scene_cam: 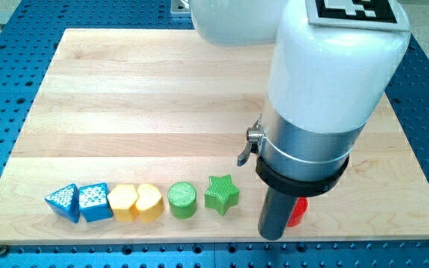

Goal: Place the red blocks in the line

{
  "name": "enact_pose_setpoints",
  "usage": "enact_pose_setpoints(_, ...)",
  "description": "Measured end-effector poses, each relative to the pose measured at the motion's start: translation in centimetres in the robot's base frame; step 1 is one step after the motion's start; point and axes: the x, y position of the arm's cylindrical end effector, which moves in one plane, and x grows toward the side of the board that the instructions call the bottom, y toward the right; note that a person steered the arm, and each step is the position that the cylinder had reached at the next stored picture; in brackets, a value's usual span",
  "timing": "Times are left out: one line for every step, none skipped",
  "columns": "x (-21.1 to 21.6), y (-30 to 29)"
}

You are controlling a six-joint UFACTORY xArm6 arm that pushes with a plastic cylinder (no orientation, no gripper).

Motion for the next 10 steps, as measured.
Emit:
enact_pose_setpoints(0.0, 2.7)
enact_pose_setpoints(0.0, 5.9)
enact_pose_setpoints(0.0, 9.5)
enact_pose_setpoints(-1.8, 9.6)
enact_pose_setpoints(-4.0, 7.9)
enact_pose_setpoints(-4.2, 3.8)
enact_pose_setpoints(-4.2, 2.4)
enact_pose_setpoints(-4.1, 4.8)
enact_pose_setpoints(-1.1, 7.8)
enact_pose_setpoints(0.0, 6.4)
